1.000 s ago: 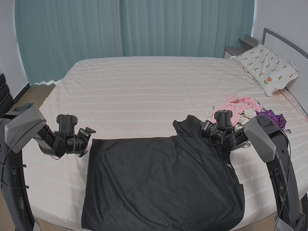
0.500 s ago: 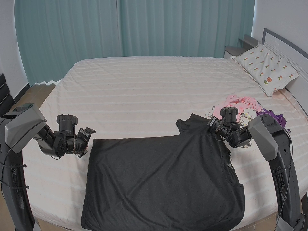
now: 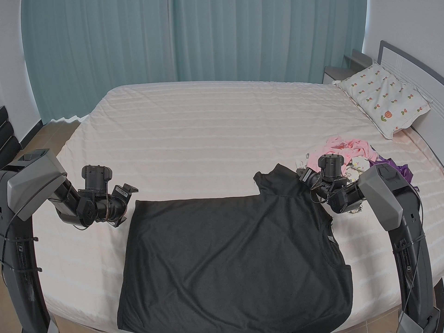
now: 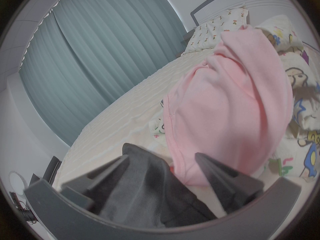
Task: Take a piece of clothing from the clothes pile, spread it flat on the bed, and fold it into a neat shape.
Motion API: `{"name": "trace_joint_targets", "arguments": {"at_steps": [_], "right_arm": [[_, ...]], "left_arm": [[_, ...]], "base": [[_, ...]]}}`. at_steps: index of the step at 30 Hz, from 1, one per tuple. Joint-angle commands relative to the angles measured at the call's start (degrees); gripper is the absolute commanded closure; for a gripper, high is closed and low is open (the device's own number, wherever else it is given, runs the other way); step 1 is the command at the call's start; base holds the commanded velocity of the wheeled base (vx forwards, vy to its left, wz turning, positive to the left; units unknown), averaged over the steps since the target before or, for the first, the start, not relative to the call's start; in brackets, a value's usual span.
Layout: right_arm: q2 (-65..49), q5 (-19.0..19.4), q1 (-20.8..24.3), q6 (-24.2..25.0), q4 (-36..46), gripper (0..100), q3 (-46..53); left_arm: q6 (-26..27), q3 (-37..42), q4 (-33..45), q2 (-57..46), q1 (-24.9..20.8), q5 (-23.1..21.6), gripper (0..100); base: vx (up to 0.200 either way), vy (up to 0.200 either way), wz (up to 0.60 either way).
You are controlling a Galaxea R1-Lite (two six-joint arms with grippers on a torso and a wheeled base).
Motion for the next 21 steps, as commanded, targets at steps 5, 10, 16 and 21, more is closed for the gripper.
{"name": "trace_joint_targets", "arguments": {"at_steps": [5, 10, 16, 21], "right_arm": [[-12.91, 2.41, 0.31, 0.14, -6.45, 0, 19.39], [-23.9, 5.04, 0.74, 0.23, -12.25, 0, 37.75], [-32.6, 5.04, 1.1, 3.22, -21.74, 0, 58.23], [-36.11, 5.04, 0.92, 7.79, -29.38, 0, 71.33]], "left_arm": [[0.1, 2.94, -0.11, -5.15, -0.26, -0.24, 0], [0.71, 5.75, 0.06, -9.46, -2.1, -0.42, 0], [1.06, 15.33, -0.11, -15.0, -2.98, -0.85, 0], [2.2, 26.58, -3.19, -20.62, -4.65, -4.19, 0]], "base": [[0.0, 0.0, 0.0], [0.0, 0.0, 0.0], [-0.2, 0.0, 0.0], [-0.2, 0.0, 0.0]]}}
